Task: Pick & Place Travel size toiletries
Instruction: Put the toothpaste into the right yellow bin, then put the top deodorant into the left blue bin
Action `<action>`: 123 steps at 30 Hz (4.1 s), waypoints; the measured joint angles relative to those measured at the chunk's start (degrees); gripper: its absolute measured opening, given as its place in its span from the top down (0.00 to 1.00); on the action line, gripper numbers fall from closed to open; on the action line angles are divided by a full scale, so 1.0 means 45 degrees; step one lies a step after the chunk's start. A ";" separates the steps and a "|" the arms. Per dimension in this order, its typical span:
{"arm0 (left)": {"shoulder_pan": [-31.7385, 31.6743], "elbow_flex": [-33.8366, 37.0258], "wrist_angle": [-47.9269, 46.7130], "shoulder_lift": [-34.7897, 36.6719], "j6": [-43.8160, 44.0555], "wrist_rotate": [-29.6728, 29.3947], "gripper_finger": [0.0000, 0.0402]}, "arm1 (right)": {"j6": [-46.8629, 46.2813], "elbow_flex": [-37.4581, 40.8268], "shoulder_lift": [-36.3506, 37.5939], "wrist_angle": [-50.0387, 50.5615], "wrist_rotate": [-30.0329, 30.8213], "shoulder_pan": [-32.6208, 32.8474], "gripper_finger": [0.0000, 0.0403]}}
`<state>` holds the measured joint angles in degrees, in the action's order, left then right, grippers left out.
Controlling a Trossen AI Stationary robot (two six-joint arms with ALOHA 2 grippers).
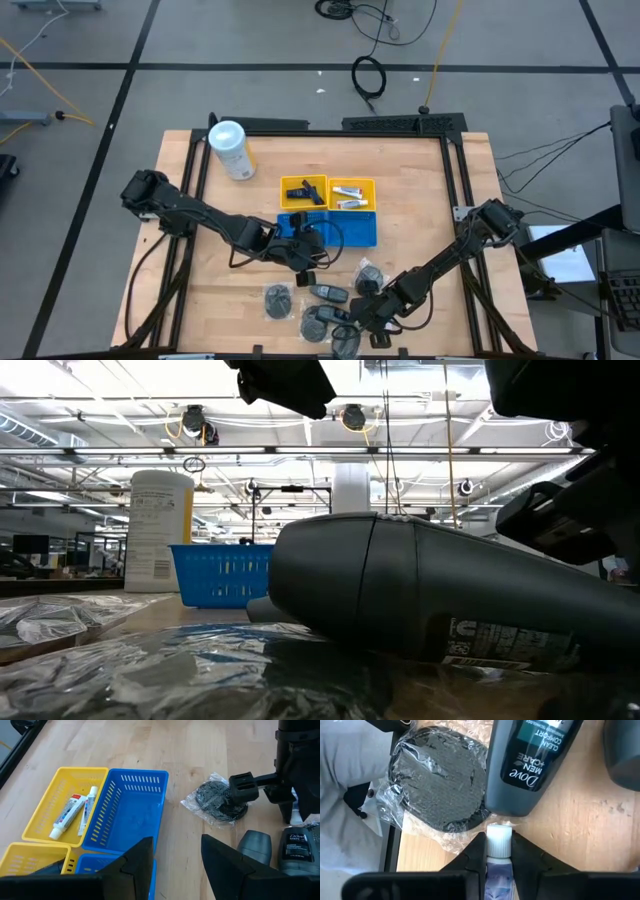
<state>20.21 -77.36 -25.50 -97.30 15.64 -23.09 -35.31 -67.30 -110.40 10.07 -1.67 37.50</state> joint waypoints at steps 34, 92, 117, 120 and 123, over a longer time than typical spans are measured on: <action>0.0000 -0.0005 0.0393 0.0000 0.0024 0.0005 0.60 | 0.6387 0.1402 0.5704 0.2183 0.6009 -0.6239 0.87; 0.0000 -0.0005 0.0256 0.0000 -0.0039 0.0010 0.60 | 0.7328 0.4685 0.5951 -0.5639 0.2977 -0.9090 0.77; 0.0024 -0.0005 -0.0390 0.0000 -0.0209 0.0015 0.60 | 0.3662 0.5706 0.6482 -0.6969 0.1958 -0.2177 0.77; 0.0024 -0.0005 -0.0369 0.0000 -0.0209 0.0015 0.60 | 0.3672 0.6100 0.6055 -0.8487 0.1975 -0.1472 0.78; 0.0015 -0.0005 -0.0350 0.0000 -0.0209 0.0015 0.60 | 0.3945 0.6181 0.5422 -0.9488 0.2248 -0.0946 0.78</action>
<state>20.27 -77.38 -27.07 -97.30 14.70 -23.03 -17.55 -39.48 -86.00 -32.63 8.44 33.24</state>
